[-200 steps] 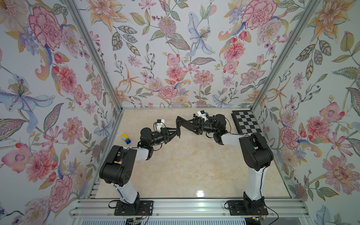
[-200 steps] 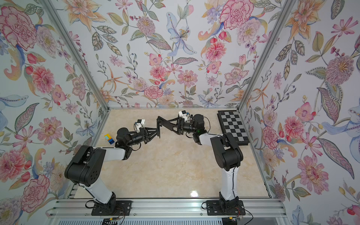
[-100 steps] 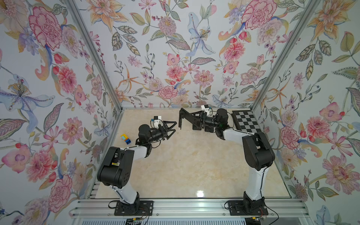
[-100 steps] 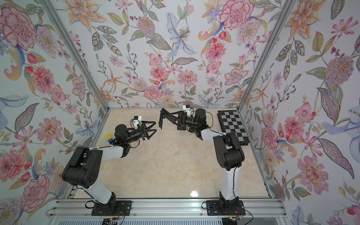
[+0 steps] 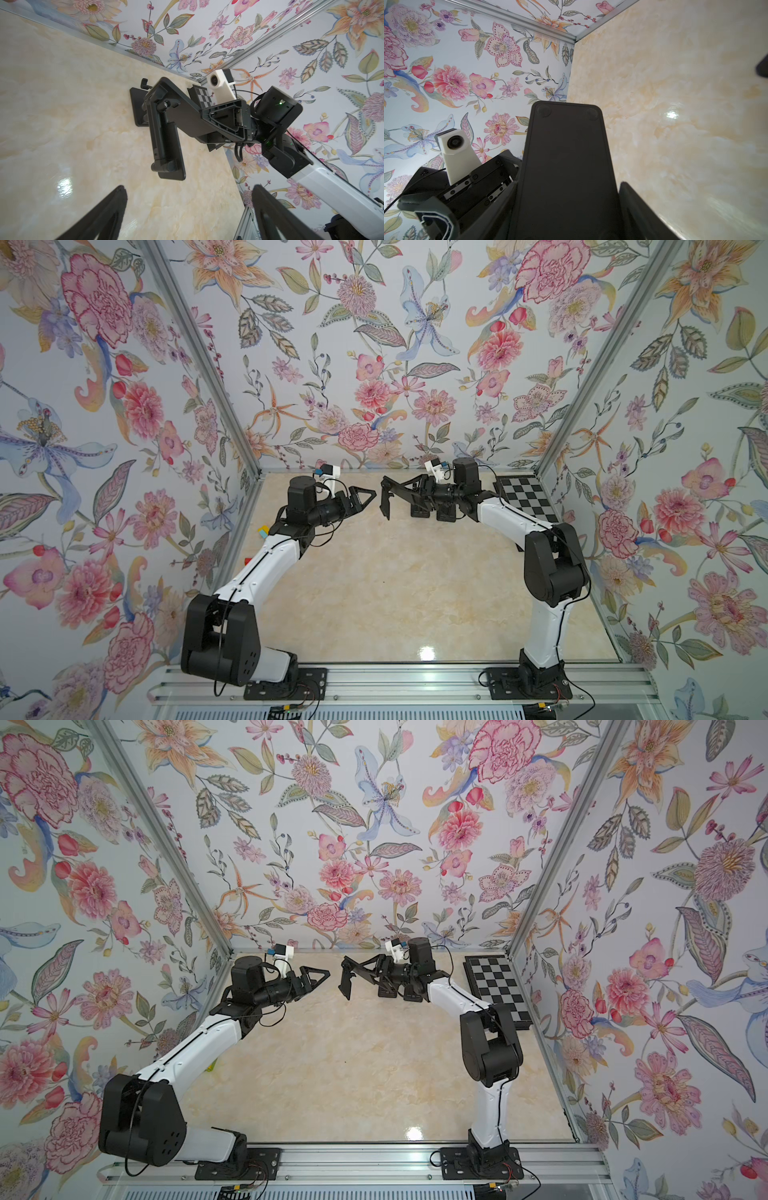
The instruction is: Open the phone stand
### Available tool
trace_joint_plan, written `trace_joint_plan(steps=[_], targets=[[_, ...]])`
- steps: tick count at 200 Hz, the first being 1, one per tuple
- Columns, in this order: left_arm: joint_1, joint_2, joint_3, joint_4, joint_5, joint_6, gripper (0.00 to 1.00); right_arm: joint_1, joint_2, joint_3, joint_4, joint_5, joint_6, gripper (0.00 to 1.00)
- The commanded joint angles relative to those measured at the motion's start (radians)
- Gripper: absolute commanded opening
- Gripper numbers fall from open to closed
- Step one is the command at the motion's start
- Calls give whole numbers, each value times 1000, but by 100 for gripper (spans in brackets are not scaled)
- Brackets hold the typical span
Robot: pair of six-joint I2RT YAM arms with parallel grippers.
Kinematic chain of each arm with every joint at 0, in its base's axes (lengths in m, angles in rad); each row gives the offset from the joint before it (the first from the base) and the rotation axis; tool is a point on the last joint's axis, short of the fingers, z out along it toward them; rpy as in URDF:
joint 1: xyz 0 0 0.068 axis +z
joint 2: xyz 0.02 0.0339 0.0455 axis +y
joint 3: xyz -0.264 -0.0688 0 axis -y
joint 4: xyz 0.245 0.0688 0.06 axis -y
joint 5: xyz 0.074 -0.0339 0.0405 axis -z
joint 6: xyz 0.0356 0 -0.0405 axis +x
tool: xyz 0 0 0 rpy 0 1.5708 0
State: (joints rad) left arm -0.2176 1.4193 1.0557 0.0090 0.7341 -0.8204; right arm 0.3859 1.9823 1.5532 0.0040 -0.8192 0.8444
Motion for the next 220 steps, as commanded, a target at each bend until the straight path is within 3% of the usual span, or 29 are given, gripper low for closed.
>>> trace_joint_plan(steps=[1, 49, 220], targets=[[6, -22, 38, -252, -131, 197, 92, 28, -30, 84, -196, 66, -139, 52], [-17, -8, 69, -317, -179, 275, 83, 81, -10, 191, -395, 165, -243, 52], [-90, 87, 143, -334, -140, 295, 68, 157, 34, 278, -466, 216, -286, 53]])
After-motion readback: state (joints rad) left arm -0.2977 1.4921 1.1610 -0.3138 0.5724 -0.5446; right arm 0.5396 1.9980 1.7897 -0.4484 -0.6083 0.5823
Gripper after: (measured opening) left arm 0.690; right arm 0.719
